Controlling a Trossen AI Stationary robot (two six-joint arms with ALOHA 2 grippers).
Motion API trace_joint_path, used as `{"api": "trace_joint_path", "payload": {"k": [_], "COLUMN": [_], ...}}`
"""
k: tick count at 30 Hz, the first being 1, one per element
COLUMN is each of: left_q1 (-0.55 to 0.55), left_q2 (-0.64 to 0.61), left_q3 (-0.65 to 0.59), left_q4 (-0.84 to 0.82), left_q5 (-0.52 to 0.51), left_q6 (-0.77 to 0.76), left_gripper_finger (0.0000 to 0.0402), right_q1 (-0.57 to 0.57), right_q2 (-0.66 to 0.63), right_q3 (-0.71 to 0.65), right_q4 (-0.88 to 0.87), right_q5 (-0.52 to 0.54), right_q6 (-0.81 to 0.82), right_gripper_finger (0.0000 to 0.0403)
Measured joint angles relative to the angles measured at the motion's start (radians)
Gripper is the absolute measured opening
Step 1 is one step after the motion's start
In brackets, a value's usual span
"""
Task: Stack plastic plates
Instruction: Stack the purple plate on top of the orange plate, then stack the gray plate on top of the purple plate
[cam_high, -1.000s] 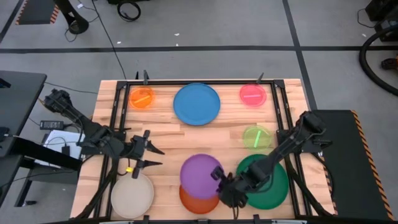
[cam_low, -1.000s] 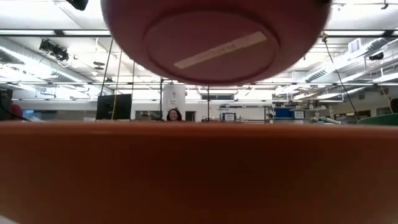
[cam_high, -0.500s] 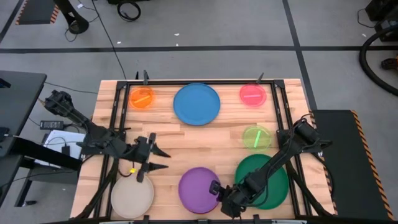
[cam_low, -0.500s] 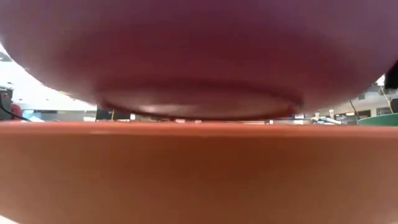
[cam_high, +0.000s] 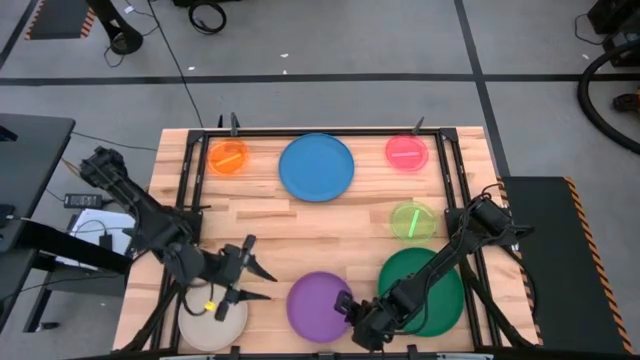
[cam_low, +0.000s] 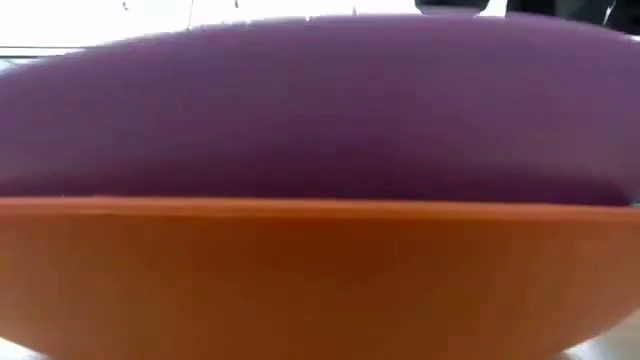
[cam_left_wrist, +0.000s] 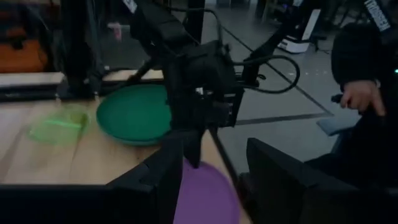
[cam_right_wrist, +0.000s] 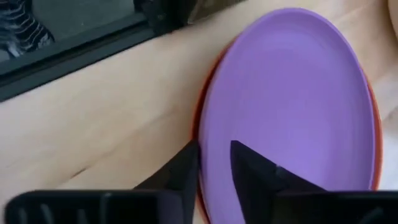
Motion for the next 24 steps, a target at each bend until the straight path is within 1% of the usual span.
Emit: {"api": "trace_joint_path", "payload": {"k": [1, 3, 7, 11, 12, 14, 18, 20, 23, 24], "left_q1": [0.000, -0.004, -0.034, -0.080, -0.089, -0.117, -0.198, -0.238, -0.284, -0.291], "left_q2": [0.027, 0.078, 0.162, 0.234, 0.256, 0.293, 0.374, 0.399, 0.429, 0.441], "left_q3": [0.039, 0.091, 0.148, 0.170, 0.183, 0.218, 0.265, 0.281, 0.294, 0.300], "left_q4": [-0.038, -0.165, -0.346, -0.474, -0.494, -0.588, -0.712, -0.710, -0.710, -0.706], "left_q5": [-0.001, -0.016, -0.002, 0.116, 0.151, 0.227, 0.374, 0.397, 0.405, 0.425], "left_q6": [-0.027, -0.105, -0.382, -0.728, -0.812, -0.966, -1.250, -1.374, -1.562, -1.630], "left_gripper_finger": [0.0183, 0.0183, 0.0181, 0.0172, 0.0171, 0.0167, 0.0154, 0.0147, 0.0143, 0.0142], "right_q1": [0.002, 0.013, 0.034, 0.035, 0.034, 0.035, 0.035, 0.035, 0.035, 0.035], "right_q2": [0.000, 0.000, -0.002, -0.002, -0.002, -0.002, -0.013, -0.019, -0.019, -0.019], "right_q3": [0.010, 0.040, 0.097, 0.102, 0.102, 0.105, 0.166, 0.200, 0.237, 0.243], "right_q4": [-0.019, -0.077, -0.186, -0.201, -0.203, -0.225, -0.388, -0.469, -0.530, -0.543], "right_q5": [0.001, -0.002, -0.008, -0.015, -0.002, 0.042, 0.106, 0.142, 0.173, 0.186], "right_q6": [0.022, 0.058, 0.135, 0.216, 0.231, 0.290, 0.387, 0.423, 0.465, 0.474], "right_gripper_finger": [0.0116, 0.0136, 0.0174, 0.0202, 0.0207, 0.0214, 0.0217, 0.0217, 0.0217, 0.0217]}}
